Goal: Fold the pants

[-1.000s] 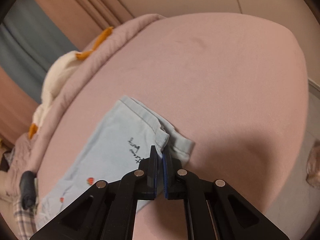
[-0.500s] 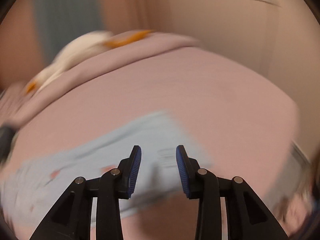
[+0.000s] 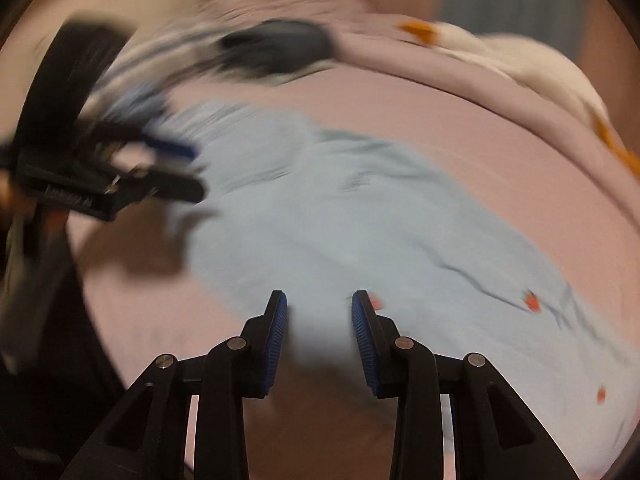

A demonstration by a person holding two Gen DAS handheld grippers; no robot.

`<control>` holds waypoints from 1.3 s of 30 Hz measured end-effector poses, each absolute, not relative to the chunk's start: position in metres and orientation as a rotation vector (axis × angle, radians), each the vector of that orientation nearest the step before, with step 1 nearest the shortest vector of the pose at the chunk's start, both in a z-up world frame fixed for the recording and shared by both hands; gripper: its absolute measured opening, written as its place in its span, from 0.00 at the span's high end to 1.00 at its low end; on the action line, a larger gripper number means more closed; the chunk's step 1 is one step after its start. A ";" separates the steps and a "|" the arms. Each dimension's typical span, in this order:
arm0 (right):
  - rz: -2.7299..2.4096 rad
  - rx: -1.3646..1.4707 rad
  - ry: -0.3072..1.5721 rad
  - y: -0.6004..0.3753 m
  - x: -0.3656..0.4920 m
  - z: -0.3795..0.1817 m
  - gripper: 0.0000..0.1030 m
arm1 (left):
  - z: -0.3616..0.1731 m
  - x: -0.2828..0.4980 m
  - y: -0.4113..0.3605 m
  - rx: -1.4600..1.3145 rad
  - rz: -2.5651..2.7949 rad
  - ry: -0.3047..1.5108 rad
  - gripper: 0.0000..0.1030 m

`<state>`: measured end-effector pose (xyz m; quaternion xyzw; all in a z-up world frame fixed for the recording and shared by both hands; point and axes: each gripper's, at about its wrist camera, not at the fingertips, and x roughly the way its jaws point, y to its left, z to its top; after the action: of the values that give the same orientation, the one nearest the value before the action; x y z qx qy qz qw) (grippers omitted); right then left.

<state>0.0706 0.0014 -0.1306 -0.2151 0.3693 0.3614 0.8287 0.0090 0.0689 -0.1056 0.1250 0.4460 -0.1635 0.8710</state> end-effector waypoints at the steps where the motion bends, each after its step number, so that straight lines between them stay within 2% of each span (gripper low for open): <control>1: 0.787 -0.491 0.786 0.006 0.065 -0.136 0.65 | -0.109 0.008 0.066 0.303 -0.353 0.940 0.39; 6: 0.772 -0.617 0.788 0.022 0.066 -0.147 0.65 | -0.120 0.017 0.060 0.436 -0.349 0.937 0.41; 7: 0.769 -0.625 0.785 0.021 0.067 -0.146 0.65 | -0.121 0.021 0.060 0.429 -0.363 0.935 0.45; 8: 0.768 -0.629 0.785 0.022 0.069 -0.145 0.68 | -0.119 0.021 0.064 0.423 -0.375 0.932 0.60; 9: 0.769 -0.628 0.787 0.023 0.068 -0.145 0.77 | -0.119 0.023 0.063 0.410 -0.393 0.935 0.76; 12: 0.776 -0.633 0.769 0.025 0.069 -0.139 0.92 | -0.113 0.015 0.064 0.403 -0.416 0.897 0.84; 17: 0.814 -0.651 0.734 0.021 0.050 -0.134 0.93 | -0.116 -0.007 0.067 0.422 -0.461 0.882 0.83; 20: 0.829 -0.657 0.771 0.021 0.050 -0.146 0.93 | -0.129 -0.008 0.058 0.490 -0.448 0.897 0.81; 23: 0.811 -0.666 0.802 0.027 0.054 -0.154 0.92 | -0.121 -0.009 0.063 0.442 -0.451 0.907 0.81; 25: 0.833 -0.611 0.821 0.022 0.055 -0.144 0.91 | -0.106 -0.009 0.070 0.347 -0.486 0.896 0.77; 27: 0.868 -0.519 0.824 0.011 0.060 -0.129 0.91 | -0.091 -0.006 0.077 0.243 -0.515 0.844 0.63; 29: 0.881 -0.423 0.830 0.003 0.069 -0.121 0.91 | -0.083 0.010 0.081 0.129 -0.515 0.810 0.60; 33: 0.780 -0.341 0.853 0.006 0.098 -0.126 0.91 | -0.095 0.046 0.080 0.010 -0.443 0.849 0.59; 35: 0.804 -0.312 0.920 0.014 0.102 -0.138 0.91 | -0.112 0.051 0.076 0.043 -0.415 0.921 0.60; 37: 0.859 -0.399 0.979 0.028 0.088 -0.155 0.91 | -0.130 0.039 0.072 0.127 -0.417 0.982 0.60; 39: 0.884 -0.464 0.948 0.031 0.072 -0.156 0.91 | -0.131 0.020 0.075 0.139 -0.462 0.958 0.61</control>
<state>0.0718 0.0314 -0.1565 -0.2142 0.4377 0.4077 0.7722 0.0203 0.0748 -0.1309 0.0660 0.4564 -0.2201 0.8596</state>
